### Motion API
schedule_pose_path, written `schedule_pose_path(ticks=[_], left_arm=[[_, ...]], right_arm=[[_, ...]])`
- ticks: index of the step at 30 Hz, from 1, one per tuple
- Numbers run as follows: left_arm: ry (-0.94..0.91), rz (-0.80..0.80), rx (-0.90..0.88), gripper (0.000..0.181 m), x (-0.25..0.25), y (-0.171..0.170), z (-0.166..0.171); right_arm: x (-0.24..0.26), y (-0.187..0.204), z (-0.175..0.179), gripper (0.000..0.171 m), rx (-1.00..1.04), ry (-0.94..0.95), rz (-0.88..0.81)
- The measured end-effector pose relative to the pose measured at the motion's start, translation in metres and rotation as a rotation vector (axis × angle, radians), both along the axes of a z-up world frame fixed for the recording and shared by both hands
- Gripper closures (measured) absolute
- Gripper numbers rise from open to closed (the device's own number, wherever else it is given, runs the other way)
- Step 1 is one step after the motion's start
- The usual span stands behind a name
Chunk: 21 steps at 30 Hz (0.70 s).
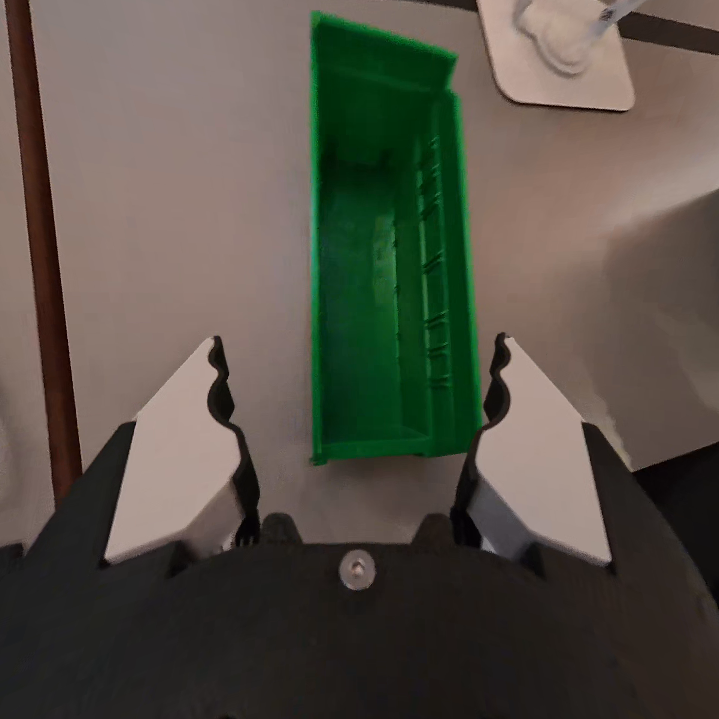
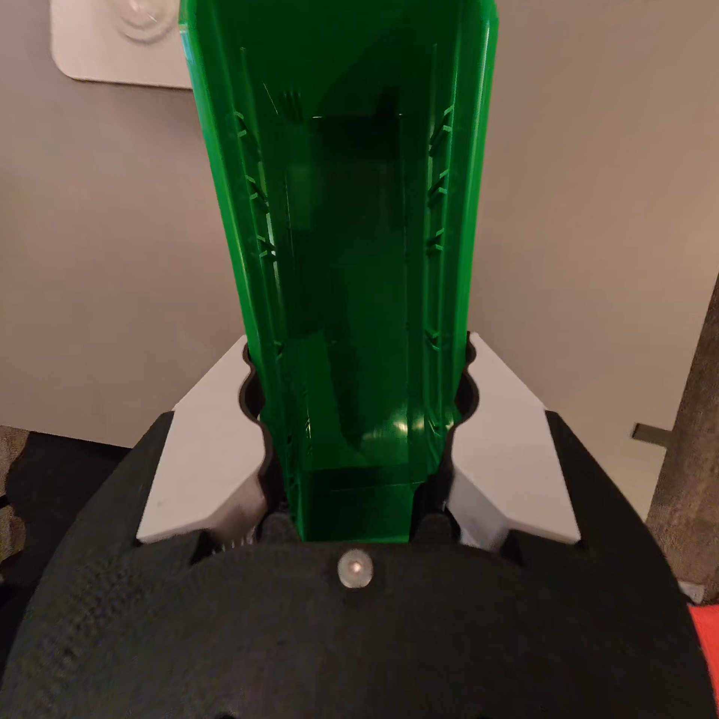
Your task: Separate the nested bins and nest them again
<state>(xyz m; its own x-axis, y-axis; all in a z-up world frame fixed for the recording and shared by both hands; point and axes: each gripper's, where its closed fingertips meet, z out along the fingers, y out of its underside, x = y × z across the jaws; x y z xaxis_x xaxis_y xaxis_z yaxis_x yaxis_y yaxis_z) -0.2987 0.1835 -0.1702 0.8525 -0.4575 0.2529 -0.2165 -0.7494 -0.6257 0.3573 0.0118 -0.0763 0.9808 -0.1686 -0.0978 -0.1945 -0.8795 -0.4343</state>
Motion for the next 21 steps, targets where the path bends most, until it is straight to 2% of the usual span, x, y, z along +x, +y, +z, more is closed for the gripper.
schedule_pose_path(ticks=[6,8,10,12,14,17,19,21], left_arm=[[-0.144,-0.039,-0.157,0.059,0.008,-0.008,-0.051],[-0.147,-0.089,-0.201,0.064,0.021,-0.016,-0.059],[-0.144,-0.133,-0.217,0.077,0.034,-0.02,-0.063],[-0.156,-0.178,-0.241,0.078,0.051,-0.027,-0.064],[-0.126,-0.24,-0.264,0.077,0.068,-0.037,-0.067],[-0.143,-0.329,-0.292,0.079,0.102,-0.051,-0.067],[-0.141,-0.372,-0.307,0.082,0.126,-0.058,-0.07],[-0.103,-0.399,-0.301,0.081,0.148,-0.061,-0.075]], right_arm=[[0.018,-0.002,-0.046,0.065,-0.078,-0.021,-0.069],[0.019,0.0,-0.06,0.062,-0.099,-0.026,-0.074],[0.017,0.003,-0.07,0.053,-0.124,-0.058,-0.052],[0.015,0.005,-0.073,0.047,-0.12,-0.077,-0.027],[0.016,0.011,-0.062,0.046,-0.066,-0.104,-0.032],[0.01,0.021,-0.027,0.047,0.053,-0.18,-0.015],[-0.019,0.035,-0.001,0.054,0.159,-0.173,0.061],[-0.067,0.049,0.008,0.058,0.204,-0.149,0.187]])
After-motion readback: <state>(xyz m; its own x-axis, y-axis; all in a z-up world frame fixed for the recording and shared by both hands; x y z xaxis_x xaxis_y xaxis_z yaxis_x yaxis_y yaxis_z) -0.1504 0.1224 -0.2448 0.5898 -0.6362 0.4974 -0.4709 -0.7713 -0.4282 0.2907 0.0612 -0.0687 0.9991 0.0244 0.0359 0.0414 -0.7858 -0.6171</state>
